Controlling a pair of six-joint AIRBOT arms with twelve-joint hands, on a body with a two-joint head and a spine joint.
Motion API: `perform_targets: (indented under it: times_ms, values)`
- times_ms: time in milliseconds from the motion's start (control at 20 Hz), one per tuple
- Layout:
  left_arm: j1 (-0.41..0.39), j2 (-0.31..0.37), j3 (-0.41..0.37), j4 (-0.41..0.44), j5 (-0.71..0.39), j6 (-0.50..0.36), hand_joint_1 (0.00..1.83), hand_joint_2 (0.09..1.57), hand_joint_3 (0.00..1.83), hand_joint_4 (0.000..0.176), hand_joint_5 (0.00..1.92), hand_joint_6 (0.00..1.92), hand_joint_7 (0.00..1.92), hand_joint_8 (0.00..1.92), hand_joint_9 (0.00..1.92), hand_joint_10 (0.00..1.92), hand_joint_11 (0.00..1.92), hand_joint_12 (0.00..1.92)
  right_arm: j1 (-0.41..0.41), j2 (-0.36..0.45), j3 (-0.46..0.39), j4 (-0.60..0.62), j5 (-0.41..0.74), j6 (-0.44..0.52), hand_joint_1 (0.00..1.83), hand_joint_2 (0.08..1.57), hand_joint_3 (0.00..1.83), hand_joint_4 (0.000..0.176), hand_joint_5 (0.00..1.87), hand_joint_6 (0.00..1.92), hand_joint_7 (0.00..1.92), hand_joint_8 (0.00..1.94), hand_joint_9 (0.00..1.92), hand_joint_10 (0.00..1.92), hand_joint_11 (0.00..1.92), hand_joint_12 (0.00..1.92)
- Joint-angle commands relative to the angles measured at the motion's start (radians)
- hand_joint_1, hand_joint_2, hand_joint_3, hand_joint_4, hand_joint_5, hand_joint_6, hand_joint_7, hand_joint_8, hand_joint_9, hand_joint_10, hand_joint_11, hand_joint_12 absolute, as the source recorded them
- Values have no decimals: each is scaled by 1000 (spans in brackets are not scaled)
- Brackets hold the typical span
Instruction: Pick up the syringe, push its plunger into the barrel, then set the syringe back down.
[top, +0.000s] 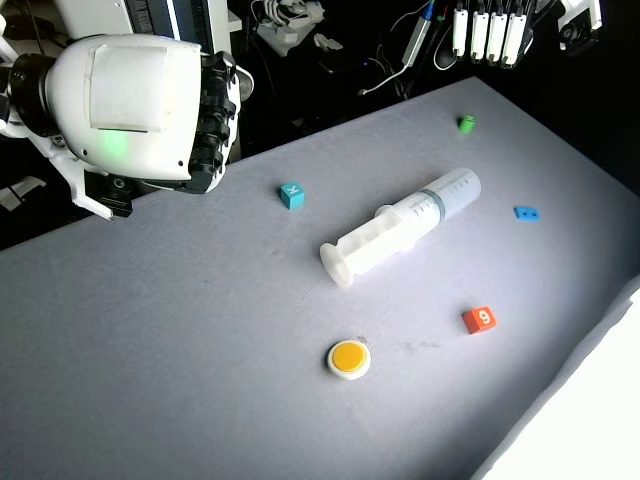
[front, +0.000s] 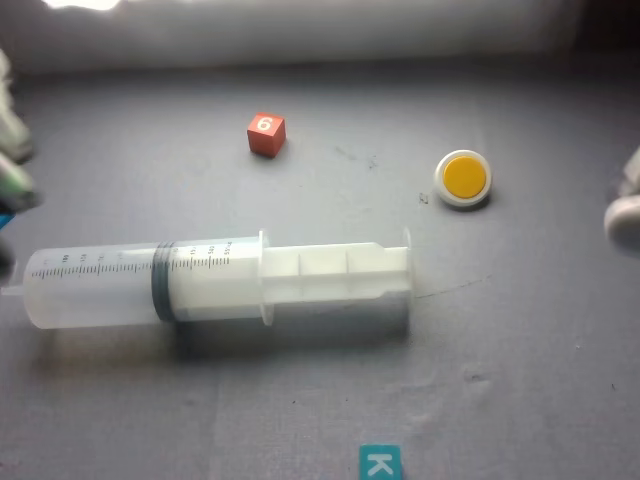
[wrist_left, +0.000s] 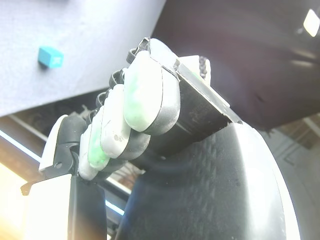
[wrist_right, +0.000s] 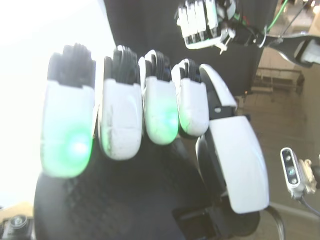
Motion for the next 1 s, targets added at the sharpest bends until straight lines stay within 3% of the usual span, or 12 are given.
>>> perform_targets:
  times_ms: [0,450,850,950]
  values:
    - [-9,-1,3,-91,-34,5,0,1110,33,0,0,0,0,0,0,0,0,0,-3,0,-6,48,127,7,0,1086,55,0,0,0,0,0,0,0,0,0]
    - [-7,-1,20,-77,-32,9,0,1095,14,0,0,0,0,0,0,0,0,0,-126,-23,-14,126,176,2,0,1086,38,0,0,0,0,0,0,0,0,0]
    - [8,2,-11,-66,-56,34,0,1097,11,0,0,0,0,0,0,0,0,0,-110,-36,-9,174,160,69,0,1125,45,0,0,0,0,0,0,0,0,0]
    - [4,1,-14,-100,3,28,0,1089,6,0,0,0,0,0,0,0,0,0,-95,-42,-7,176,157,69,0,1126,42,0,0,0,0,0,0,0,0,0]
